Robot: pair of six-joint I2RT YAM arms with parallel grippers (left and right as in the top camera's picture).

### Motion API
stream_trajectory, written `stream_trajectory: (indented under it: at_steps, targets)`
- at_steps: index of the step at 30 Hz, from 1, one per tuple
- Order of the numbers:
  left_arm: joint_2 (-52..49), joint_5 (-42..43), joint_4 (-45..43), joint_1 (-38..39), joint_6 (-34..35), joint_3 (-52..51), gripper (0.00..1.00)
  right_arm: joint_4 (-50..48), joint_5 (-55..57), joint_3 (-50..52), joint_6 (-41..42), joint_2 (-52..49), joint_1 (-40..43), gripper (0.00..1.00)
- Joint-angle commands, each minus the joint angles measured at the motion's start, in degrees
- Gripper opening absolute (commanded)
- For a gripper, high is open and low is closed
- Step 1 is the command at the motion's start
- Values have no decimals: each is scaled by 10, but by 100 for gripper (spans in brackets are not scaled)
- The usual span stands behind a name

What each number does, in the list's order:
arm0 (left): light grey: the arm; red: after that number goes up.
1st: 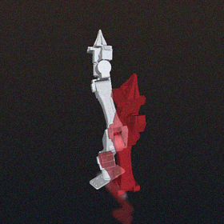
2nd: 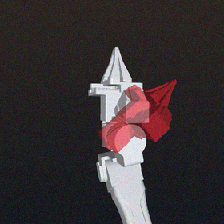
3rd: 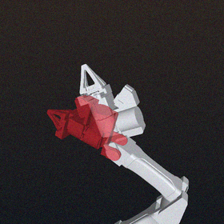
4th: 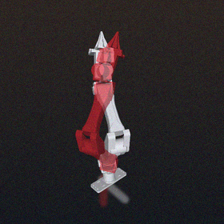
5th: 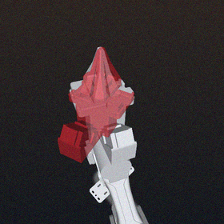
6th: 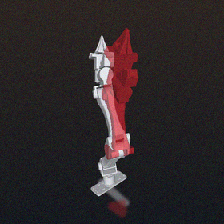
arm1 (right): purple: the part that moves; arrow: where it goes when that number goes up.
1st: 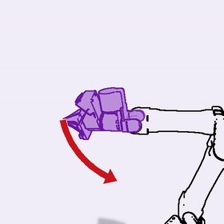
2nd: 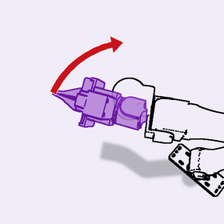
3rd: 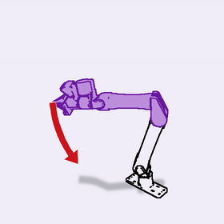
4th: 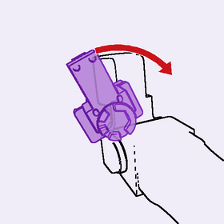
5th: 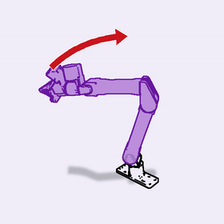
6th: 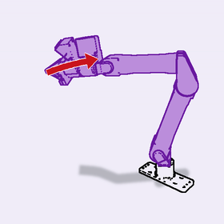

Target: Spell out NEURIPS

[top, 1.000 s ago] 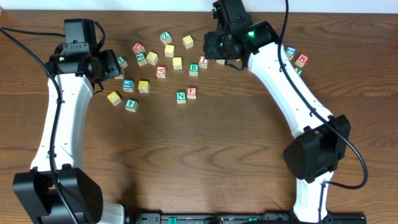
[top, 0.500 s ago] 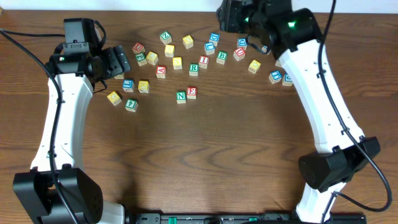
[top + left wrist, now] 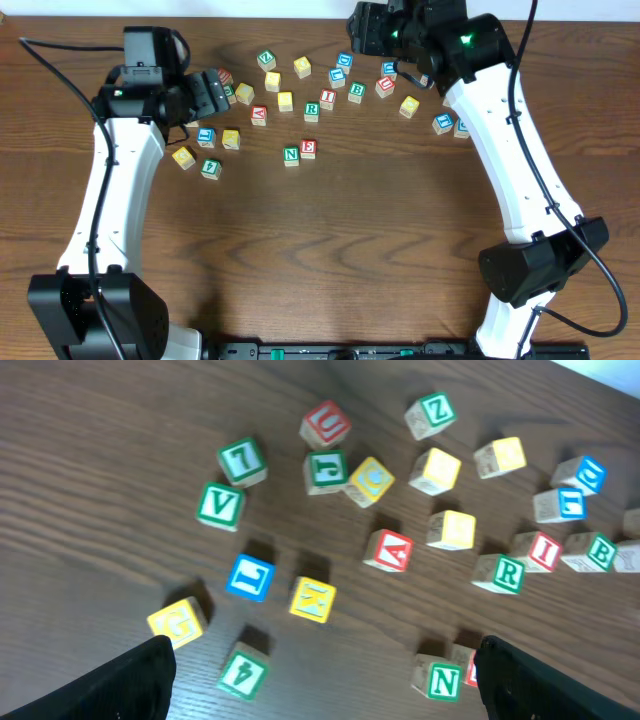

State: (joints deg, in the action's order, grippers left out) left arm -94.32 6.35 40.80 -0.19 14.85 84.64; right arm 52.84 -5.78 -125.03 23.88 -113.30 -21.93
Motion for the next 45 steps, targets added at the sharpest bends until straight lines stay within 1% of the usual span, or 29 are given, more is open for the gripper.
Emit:
stream_trajectory:
  at_steps: [1, 9, 45]
  targets:
    - [-5, 7, -5, 9, 2, 3, 94, -1, 20, 13, 9, -7, 2, 63]
    - [-5, 7, -6, 16, 2, 3, 94, 0, 24, 13, 9, -21, 2, 63]
    - [-6, 7, -22, 32, -2, 3, 94, 1, 24, 15, 9, -21, 2, 65]
